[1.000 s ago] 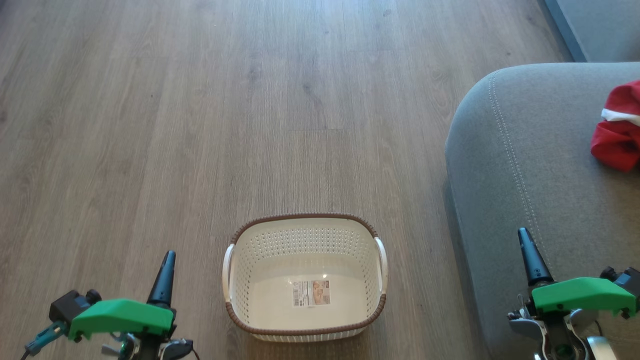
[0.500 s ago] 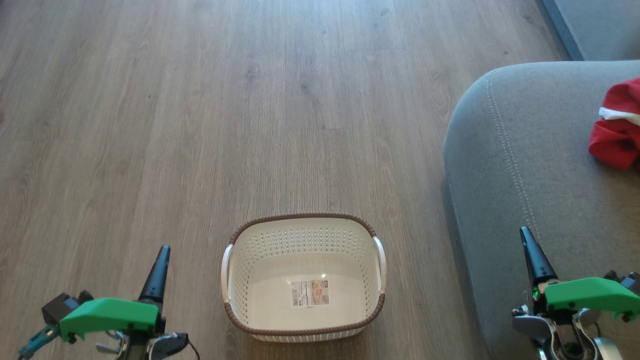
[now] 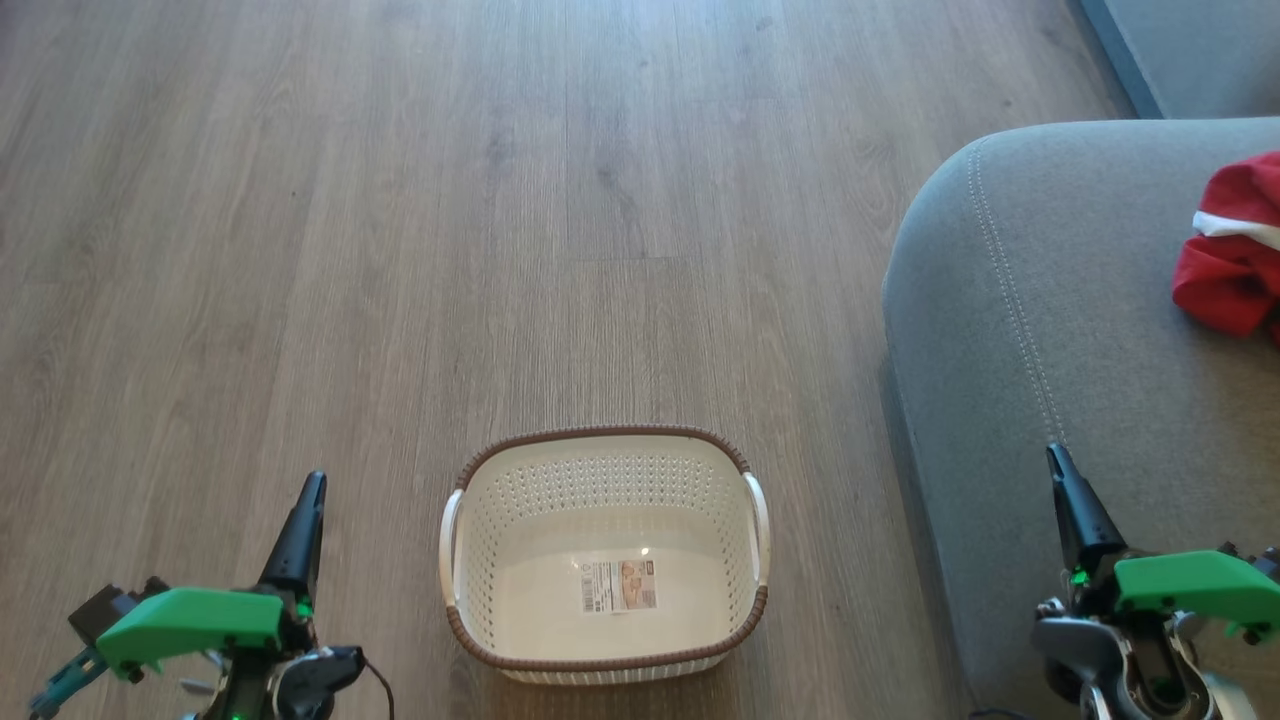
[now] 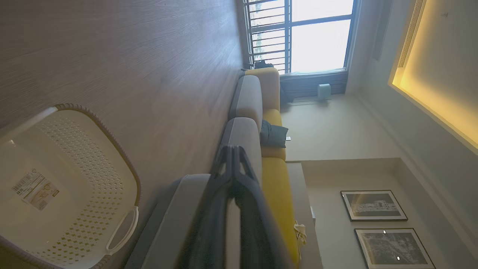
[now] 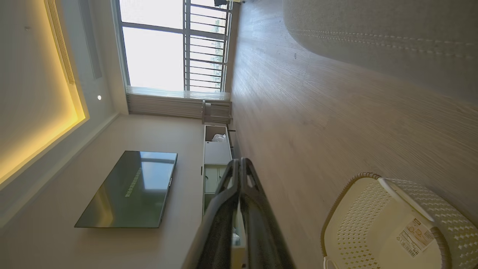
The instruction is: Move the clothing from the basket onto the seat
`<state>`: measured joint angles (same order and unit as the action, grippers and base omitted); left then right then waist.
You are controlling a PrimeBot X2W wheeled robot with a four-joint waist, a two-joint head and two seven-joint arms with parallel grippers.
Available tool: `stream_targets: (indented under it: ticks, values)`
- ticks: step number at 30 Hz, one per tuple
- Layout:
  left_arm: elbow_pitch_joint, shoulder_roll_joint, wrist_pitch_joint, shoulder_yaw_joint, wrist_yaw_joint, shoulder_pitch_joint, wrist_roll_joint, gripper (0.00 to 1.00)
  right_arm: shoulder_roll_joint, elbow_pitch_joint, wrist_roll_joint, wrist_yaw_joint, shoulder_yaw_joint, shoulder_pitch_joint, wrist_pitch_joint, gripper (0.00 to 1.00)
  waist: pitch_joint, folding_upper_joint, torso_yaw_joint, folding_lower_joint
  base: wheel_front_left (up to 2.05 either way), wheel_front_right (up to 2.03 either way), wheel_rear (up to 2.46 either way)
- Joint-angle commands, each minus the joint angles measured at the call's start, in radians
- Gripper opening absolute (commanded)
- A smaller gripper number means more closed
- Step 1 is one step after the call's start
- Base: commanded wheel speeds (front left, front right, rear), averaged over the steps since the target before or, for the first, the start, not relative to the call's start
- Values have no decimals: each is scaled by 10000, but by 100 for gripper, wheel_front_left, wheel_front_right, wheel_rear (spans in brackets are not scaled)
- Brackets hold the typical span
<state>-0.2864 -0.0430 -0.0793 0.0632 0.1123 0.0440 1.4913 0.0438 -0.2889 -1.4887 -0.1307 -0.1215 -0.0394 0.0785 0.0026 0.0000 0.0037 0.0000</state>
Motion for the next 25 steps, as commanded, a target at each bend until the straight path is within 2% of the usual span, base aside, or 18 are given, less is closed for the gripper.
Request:
stream_targets:
  ticks: [1,10,25]
  values:
    - [367,-70,-119,358,110,574,375,0,63,404,-386,0,146,-639,128,0,1,0,-8,0,0,0,0]
    - [409,-72,-339,505,184,642,1173,0,64,441,-1200,0,77,-686,347,0,5,0,-37,0,0,0,0]
    - [409,-72,-339,505,184,642,1174,0,64,441,-1200,0,77,-686,346,0,5,0,-37,0,0,0,0]
